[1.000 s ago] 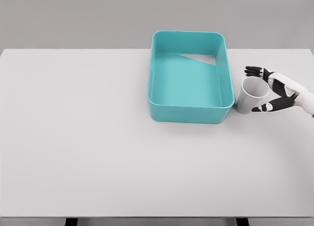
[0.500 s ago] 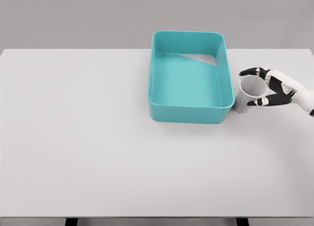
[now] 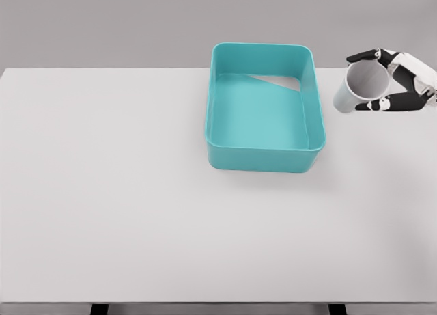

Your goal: Put the paper cup into the basket with your right arm

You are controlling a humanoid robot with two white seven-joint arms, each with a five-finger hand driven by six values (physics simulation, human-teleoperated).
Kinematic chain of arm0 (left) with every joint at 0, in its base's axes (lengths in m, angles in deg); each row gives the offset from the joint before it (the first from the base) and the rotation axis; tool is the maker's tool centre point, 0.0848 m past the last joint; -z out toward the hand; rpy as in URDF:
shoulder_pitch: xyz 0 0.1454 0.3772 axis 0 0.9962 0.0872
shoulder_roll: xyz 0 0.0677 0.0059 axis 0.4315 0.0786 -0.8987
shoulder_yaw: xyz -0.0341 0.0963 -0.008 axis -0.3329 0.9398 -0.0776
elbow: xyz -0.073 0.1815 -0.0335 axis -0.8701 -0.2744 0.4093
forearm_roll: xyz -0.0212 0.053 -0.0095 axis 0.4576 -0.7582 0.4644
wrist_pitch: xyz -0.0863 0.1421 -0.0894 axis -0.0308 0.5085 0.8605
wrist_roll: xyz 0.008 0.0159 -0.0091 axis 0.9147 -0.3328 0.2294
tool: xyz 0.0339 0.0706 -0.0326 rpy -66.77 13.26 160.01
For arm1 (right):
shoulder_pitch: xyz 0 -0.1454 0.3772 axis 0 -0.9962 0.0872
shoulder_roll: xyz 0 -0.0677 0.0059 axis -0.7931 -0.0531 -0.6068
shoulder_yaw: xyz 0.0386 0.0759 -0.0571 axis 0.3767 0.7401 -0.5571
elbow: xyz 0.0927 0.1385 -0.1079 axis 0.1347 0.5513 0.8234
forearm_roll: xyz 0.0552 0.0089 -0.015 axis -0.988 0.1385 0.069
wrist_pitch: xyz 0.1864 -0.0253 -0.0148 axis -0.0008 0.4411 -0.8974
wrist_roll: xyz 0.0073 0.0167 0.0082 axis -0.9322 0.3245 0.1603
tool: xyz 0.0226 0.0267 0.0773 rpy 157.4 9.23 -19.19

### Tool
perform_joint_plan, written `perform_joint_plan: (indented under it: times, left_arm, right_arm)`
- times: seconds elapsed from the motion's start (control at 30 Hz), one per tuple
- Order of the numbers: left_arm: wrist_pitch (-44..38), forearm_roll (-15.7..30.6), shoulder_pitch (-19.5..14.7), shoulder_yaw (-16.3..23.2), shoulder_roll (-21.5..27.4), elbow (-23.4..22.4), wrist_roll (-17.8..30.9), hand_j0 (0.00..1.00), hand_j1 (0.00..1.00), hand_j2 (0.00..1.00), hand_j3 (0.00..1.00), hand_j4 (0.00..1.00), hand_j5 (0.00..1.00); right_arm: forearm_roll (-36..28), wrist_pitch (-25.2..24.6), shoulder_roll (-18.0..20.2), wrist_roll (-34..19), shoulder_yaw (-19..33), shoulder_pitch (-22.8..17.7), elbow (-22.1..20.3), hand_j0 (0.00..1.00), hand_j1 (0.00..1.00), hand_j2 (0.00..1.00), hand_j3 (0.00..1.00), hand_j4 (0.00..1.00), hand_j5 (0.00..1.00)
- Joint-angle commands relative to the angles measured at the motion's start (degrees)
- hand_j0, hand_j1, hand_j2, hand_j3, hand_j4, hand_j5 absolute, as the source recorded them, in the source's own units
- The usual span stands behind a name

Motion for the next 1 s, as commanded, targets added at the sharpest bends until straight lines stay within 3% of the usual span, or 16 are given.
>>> perform_joint_plan:
  times: [0.0,0.3,0.37,0.67,0.97]
  left_arm:
    - [0.00,0.00,0.00,0.00,0.00,0.00,0.01,1.00,1.00,1.00,1.00,1.00,1.00]
    - [0.00,0.00,0.00,0.00,0.00,0.00,0.01,1.00,1.00,1.00,1.00,1.00,1.00]
    - [0.00,0.00,0.00,0.00,0.00,0.00,0.01,1.00,1.00,1.00,1.00,1.00,1.00]
    - [0.00,0.00,0.00,0.00,0.00,0.00,0.01,1.00,1.00,1.00,1.00,1.00,1.00]
    - [0.00,0.00,0.00,0.00,0.00,0.00,0.01,1.00,1.00,1.00,1.00,1.00,1.00]
  right_arm:
    - [3.78,0.04,-0.22,0.02,2.29,0.00,-4.07,0.72,0.72,0.72,0.72,0.72,0.72]
    - [13.53,-0.42,-3.03,0.02,4.93,1.67,-14.97,0.73,0.73,0.73,0.73,0.73,0.73]
    - [16.70,-0.68,-5.23,0.02,4.93,1.85,-14.97,0.73,0.73,0.73,0.73,0.73,0.73]
    - [33.31,-12.54,-9.45,0.02,4.23,2.02,-24.11,0.72,0.72,0.72,0.72,0.72,0.72]
    - [50.45,-21.16,-15.34,0.02,0.28,3.43,-24.37,0.72,0.72,0.72,0.72,0.72,0.72]
